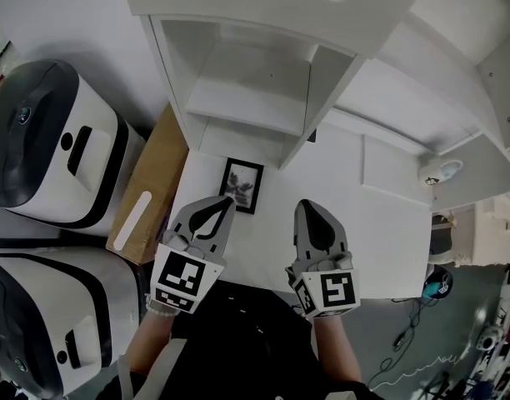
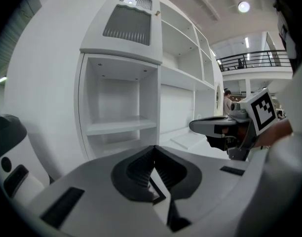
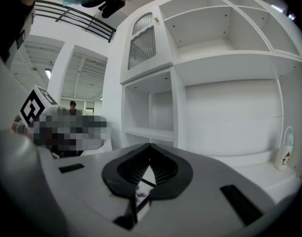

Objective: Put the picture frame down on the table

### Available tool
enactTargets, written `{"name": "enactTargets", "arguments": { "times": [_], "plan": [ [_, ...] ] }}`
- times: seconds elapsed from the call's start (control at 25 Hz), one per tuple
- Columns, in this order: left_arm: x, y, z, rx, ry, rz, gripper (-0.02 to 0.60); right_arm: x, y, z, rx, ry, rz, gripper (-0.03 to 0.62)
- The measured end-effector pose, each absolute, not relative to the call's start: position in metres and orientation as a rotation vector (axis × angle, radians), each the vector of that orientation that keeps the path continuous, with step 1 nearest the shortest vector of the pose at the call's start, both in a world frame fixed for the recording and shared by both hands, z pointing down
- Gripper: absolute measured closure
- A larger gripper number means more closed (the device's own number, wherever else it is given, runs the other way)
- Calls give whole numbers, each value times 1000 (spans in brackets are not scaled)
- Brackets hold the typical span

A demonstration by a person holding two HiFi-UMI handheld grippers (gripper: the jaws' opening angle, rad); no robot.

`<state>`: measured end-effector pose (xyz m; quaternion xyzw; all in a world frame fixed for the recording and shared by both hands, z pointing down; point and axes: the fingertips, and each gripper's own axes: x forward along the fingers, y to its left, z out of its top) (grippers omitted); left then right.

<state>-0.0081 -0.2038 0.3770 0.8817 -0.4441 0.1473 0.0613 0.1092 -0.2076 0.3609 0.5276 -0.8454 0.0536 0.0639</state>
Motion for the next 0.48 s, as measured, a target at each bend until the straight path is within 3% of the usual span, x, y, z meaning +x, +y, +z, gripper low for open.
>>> {"name": "enactTargets", "arguments": {
  "times": [0.48],
  "plan": [
    [-9, -202, 375, 2668, -1339, 419, 580, 109, -202, 366, 1592, -2537, 173, 592]
  ]
}}
